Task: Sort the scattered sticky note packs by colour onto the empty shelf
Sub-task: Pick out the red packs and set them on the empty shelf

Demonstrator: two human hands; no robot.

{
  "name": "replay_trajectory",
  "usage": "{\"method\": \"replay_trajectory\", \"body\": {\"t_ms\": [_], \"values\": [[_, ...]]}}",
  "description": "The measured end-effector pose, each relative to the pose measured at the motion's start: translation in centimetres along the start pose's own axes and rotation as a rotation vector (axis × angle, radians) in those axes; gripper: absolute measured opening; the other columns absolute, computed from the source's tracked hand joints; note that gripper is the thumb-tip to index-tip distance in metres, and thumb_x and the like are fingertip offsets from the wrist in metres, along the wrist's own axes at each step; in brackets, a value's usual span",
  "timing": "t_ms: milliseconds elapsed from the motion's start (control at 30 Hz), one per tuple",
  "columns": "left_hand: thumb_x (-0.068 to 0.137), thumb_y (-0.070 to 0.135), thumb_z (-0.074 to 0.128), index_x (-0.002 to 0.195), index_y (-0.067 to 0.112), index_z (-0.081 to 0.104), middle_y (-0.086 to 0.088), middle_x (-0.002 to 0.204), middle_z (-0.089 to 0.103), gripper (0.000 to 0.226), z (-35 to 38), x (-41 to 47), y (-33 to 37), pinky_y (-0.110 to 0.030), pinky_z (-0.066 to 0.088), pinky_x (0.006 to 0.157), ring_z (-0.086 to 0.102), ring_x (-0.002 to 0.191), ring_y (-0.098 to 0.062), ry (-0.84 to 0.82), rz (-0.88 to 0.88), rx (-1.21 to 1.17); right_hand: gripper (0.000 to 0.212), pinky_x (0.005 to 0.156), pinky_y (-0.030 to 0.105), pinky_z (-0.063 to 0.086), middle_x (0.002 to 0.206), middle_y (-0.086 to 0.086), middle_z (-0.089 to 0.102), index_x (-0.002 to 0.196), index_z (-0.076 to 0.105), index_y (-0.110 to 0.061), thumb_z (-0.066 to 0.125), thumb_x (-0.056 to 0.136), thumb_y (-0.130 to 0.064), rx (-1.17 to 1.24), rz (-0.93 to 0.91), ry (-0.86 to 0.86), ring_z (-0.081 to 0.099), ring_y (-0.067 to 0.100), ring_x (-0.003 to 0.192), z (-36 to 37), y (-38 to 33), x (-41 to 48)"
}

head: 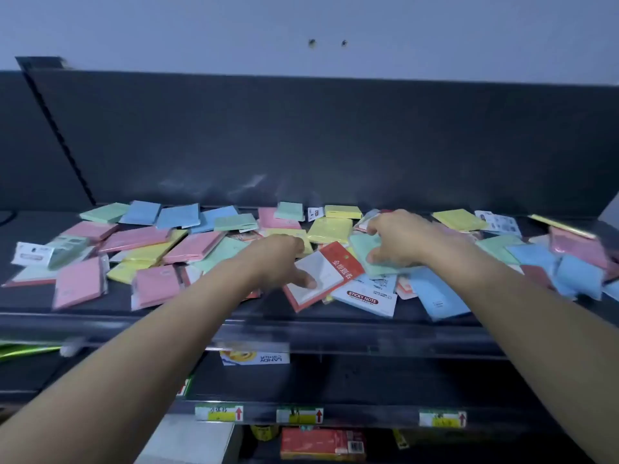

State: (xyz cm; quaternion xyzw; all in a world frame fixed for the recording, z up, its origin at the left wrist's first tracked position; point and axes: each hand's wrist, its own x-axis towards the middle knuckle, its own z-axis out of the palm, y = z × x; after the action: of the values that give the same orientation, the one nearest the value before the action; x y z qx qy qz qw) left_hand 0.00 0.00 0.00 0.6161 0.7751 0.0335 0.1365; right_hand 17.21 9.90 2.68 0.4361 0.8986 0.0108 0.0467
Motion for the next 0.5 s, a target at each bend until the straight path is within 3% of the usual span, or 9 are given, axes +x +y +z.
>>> {"method": "replay_trajectory", "body": {"t_ms": [100, 167, 267, 433, 500], "values": [[0.078, 0.042, 0.072, 0.111, 0.011, 0.053, -0.006, 0.099, 0.058, 0.049, 0.1, 0.6, 0.4, -0.026, 0.034, 0.045, 0.048, 0.06, -0.015, -0.098, -0.022, 0.038, 0.04, 0.05, 0.027, 0.04, 0.109, 0.009, 0.058, 0.119, 0.056, -0.012, 0.065, 0.086, -0.031, 0.001, 0.076, 0.011, 0.052, 0.021, 0.065, -0.4, 0.7, 0.2], [0.077, 0.039, 0.074, 0.11, 0.011, 0.053, -0.006, 0.099, 0.057, 0.048, 0.3, 1.2, 0.4, -0.025, 0.033, 0.043, 0.047, 0.061, -0.015, -0.119, -0.017, 0.015, 0.041, 0.056, 0.03, 0.048, 0.107, 0.009, 0.059, 0.118, 0.057, -0.01, 0.067, 0.084, -0.03, 0.01, 0.11, 0.009, 0.056, 0.021, 0.064, -0.6, 1.0, 0.5], [0.074, 0.038, 0.076, 0.11, 0.012, 0.053, -0.006, 0.109, 0.059, 0.05, 0.3, 2.3, 0.2, -0.027, 0.038, 0.062, 0.05, 0.083, -0.021, -0.126, 0.018, 0.03, 0.041, 0.078, 0.041, 0.056, 0.105, 0.01, 0.063, 0.116, 0.059, -0.009, 0.068, 0.081, -0.029, 0.044, 0.155, 0.009, 0.065, 0.029, 0.087, -0.5, 1.5, 0.7], [0.072, 0.036, 0.079, 0.111, 0.013, 0.048, -0.002, 0.105, 0.054, 0.054, 0.4, 3.2, 0.3, -0.029, 0.038, 0.075, 0.049, 0.091, -0.022, -0.163, 0.024, 0.033, 0.033, 0.066, 0.031, 0.053, 0.089, 0.011, 0.07, 0.109, 0.062, -0.007, 0.066, 0.079, -0.022, 0.122, 0.233, -0.002, 0.069, 0.028, 0.08, -0.4, 2.6, 0.0], [0.07, 0.036, 0.08, 0.114, 0.013, 0.047, -0.002, 0.11, 0.056, 0.059, 0.4, 3.5, 0.2, -0.031, 0.042, 0.079, 0.051, 0.096, -0.023, -0.178, 0.031, 0.019, 0.033, 0.069, 0.032, 0.053, 0.092, 0.01, 0.07, 0.109, 0.064, -0.008, 0.066, 0.078, -0.019, 0.118, 0.271, 0.004, 0.068, 0.028, 0.085, -0.3, 3.0, -0.6]]}}
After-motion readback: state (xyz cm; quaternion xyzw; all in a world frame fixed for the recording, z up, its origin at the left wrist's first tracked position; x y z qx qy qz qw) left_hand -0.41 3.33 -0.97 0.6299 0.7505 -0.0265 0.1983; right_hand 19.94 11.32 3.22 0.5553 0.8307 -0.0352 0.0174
